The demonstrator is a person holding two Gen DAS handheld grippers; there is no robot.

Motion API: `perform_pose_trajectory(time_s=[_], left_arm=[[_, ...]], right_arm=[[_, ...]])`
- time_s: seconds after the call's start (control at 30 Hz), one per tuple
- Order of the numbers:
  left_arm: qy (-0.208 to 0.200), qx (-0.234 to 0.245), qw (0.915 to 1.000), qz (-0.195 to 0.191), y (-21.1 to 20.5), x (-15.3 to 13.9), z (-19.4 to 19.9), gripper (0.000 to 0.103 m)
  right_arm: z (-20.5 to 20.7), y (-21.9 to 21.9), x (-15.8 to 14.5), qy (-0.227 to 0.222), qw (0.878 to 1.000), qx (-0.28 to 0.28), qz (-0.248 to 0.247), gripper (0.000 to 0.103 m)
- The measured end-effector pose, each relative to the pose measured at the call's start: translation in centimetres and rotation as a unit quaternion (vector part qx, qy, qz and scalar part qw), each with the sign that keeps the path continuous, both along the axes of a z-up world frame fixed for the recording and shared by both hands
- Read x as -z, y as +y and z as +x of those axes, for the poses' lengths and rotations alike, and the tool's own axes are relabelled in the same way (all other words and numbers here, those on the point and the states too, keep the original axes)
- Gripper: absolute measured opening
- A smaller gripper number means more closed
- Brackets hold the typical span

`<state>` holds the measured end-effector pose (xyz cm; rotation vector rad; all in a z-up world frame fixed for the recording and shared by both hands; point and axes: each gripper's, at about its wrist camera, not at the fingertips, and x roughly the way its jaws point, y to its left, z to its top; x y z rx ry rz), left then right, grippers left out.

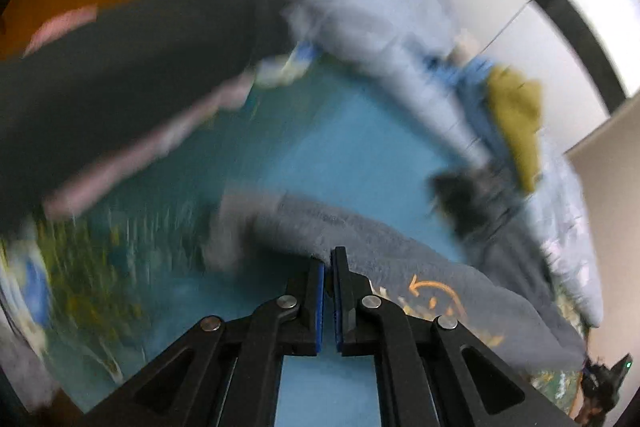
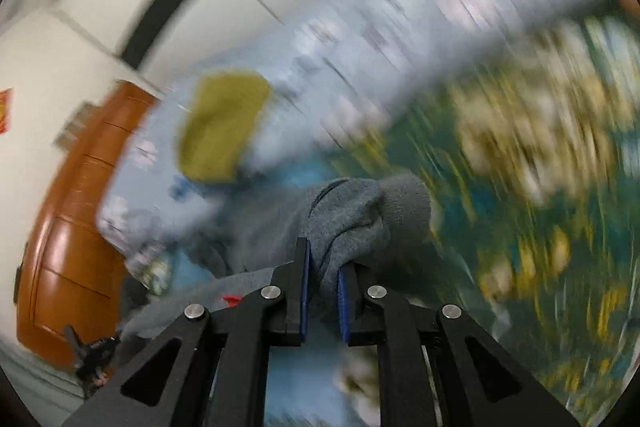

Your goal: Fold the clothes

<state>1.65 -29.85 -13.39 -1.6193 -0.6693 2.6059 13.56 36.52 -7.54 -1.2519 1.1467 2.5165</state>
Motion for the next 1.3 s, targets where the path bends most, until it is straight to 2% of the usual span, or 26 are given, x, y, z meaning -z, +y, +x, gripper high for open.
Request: perform_pose_trajectory(time_s=[0.07,0.13,0.2,0.3,0.4,0.47,0.53,0.6,0.73,0.77,0.83,0.9,0.97,1.07,1.1,1.3], left_arm=[[-0.025,0.004,0.9995,-0.018,1.1,3.0,1.3,0.004],[-0.042,0.006,0.9986,-0.032,1.7,5.0,2.5,0.004],[-0.036,-0.002,0.999,-0.028,1.3,5.1,3.2,0.004],[-0.004,-0.02,0.9997,-0.014,0.3,3.3,4.3,0.004],[-0.012,-0.011,0.9993,-0.033,0.7,3.9,3.9,0.004],[-0.032,-0.008,0.9986,-0.042,0.5,5.2,3.9,0.004],[-0.047,-0.017,0.9981,-0.035,0.1,6.4,4.4,0.004],[-0.043,-0.025,0.9987,-0.013,-0.3,6.8,4.9,0.004],[-0.041,-0.012,0.9991,0.0,-0.8,6.2,5.1,0.013],[-0.04,-0.012,0.9991,-0.003,-1.0,6.0,5.2,0.018],[-0.041,-0.014,0.9989,-0.018,-1.5,5.2,5.5,0.042],[-0.033,-0.019,0.9989,-0.025,-2.1,4.2,5.6,0.045],[-0.023,-0.018,0.9993,-0.022,-1.7,3.2,4.9,0.047],[-0.007,0.003,1.0,-0.006,0.3,2.2,1.5,0.05],[0.001,0.018,0.9998,0.01,1.9,2.0,-0.6,0.053],[-0.003,0.068,0.9919,0.107,9.9,2.4,-10.7,0.059]], right_arm=[[1.5,0.0,3.3,-0.036,0.999,0.008,-0.015,0.012],[2.6,0.0,5.0,-0.053,0.998,0.014,-0.023,0.012],[3.7,0.2,6.1,-0.061,0.997,0.019,-0.032,0.012],[4.4,0.6,5.7,-0.047,0.998,0.02,-0.039,0.012],[4.3,0.3,5.8,-0.054,0.998,0.009,-0.027,0.012],[4.4,0.1,6.7,-0.068,0.997,0.01,-0.026,0.012],[4.7,0.3,7.7,-0.069,0.997,0.016,-0.043,0.012],[4.8,0.5,7.8,-0.065,0.997,0.01,-0.05,0.013],[4.6,0.9,7.3,-0.062,0.997,-0.014,-0.048,0.02],[4.6,1.1,7.1,-0.062,0.997,-0.017,-0.044,0.023],[4.8,1.7,7.1,-0.067,0.997,-0.02,-0.037,0.03],[5.1,2.5,7.1,-0.074,0.997,-0.018,-0.027,0.043],[5.3,3.8,6.8,-0.084,0.996,-0.001,-0.006,0.044],[3.4,5.0,6.5,-0.095,0.995,0.0,0.03,0.044],[2.3,5.2,6.4,-0.096,0.995,-0.003,0.036,0.044],[-7.8,3.1,7.4,-0.067,0.997,-0.04,0.004,0.045]])
